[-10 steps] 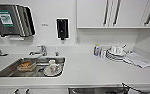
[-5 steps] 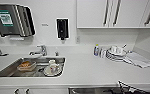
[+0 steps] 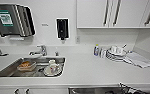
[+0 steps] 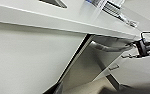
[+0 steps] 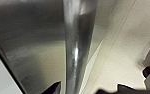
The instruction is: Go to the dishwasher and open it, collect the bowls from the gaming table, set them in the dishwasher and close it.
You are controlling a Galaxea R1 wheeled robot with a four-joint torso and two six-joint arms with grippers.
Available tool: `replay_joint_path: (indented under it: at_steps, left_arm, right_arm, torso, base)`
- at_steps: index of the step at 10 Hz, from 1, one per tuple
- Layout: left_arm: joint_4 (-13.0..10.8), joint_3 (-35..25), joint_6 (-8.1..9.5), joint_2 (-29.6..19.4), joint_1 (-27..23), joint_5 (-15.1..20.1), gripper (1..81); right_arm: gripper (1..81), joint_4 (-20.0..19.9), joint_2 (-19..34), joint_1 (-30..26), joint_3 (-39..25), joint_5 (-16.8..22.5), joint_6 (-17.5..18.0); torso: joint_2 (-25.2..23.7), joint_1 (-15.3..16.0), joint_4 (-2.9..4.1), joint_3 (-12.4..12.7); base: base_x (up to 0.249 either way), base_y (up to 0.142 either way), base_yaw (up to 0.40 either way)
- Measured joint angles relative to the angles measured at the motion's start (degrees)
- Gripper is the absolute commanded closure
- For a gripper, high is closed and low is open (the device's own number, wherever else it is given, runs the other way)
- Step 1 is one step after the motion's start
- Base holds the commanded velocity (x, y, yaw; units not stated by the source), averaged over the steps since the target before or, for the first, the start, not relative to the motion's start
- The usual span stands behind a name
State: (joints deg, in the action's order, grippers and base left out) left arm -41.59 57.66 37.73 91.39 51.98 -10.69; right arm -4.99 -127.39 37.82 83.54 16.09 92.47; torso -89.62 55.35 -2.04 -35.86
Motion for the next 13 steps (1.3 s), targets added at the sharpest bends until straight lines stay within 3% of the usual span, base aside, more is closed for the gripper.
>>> replay_joint_path:
  at_steps: [7,13]
  left_arm:
    - [-0.22,0.52,0.00,0.74,-0.02,0.00,1.0]
    - [-0.24,1.43,0.00,2.02,0.00,0.02,1.0]
  right_arm:
    - [1.0,-0.02,-1.91,1.10,6.40,0.72,1.85]
    - [1.0,-0.07,-2.43,1.43,7.83,0.88,1.91]
  torso:
    - [0.00,0.02,0.00,0.00]
    - [0.00,0.05,0.00,0.00]
  base:
    - [0.000,0.000,0.000]
    - [0.000,0.000,0.000]
